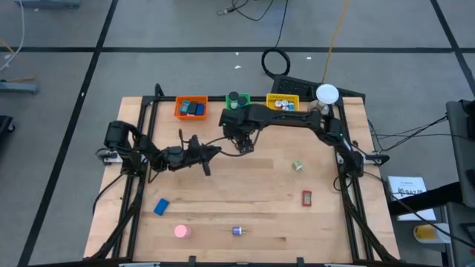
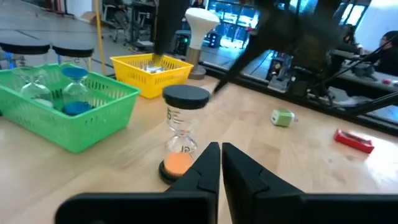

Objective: Pick & Place Office items
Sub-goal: Put the orange hourglass into the green bin

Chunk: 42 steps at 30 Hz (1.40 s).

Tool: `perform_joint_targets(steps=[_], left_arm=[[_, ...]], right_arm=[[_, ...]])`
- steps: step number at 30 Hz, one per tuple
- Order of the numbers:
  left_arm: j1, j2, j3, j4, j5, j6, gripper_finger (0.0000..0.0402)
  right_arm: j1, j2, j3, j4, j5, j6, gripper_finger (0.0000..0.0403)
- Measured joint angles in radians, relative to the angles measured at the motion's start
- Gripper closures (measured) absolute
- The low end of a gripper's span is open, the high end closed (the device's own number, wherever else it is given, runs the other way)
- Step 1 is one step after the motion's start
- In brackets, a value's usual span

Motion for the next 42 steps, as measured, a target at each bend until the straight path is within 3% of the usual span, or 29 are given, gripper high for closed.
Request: perform_joint_targets(steps=[4,7,14,19,31,36,42], left_arm=[[-0.006,0.001,0.0,0.005,-0.017,0.008,0.0397],[-0.013,0.001,0.0,0.005,-0.026,0.024,0.0393],[-0.026,0.001,0.0,0.005,-0.033,0.044,0.039],[-0.025,0.001,0.0,-0.001,-0.034,0.046,0.0395],[-0.025,0.001,0.0,-0.014,-0.035,0.046,0.0397],[-0.025,0.001,0.001,-0.025,-0.036,0.046,0.0389],[-0.025,0.001,0.003,-0.024,-0.036,0.047,0.0388]], right_arm=[[-0.013,-0.102,-0.042,0.0,-0.011,0.08,0.0111],[-0.031,-0.21,-0.185,0.111,-0.049,0.139,0.0135],[-0.042,-0.44,-0.667,0.612,-0.177,0.342,0.0216],[-0.032,-0.512,-0.878,0.946,-0.185,0.417,0.0216],[-0.034,-0.45,-0.926,1.11,-0.185,0.429,0.0084],[-0.043,-0.395,-0.928,1.159,-0.185,0.424,0.0075],[-0.051,-0.359,-0.929,1.162,-0.185,0.412,0.0092]])
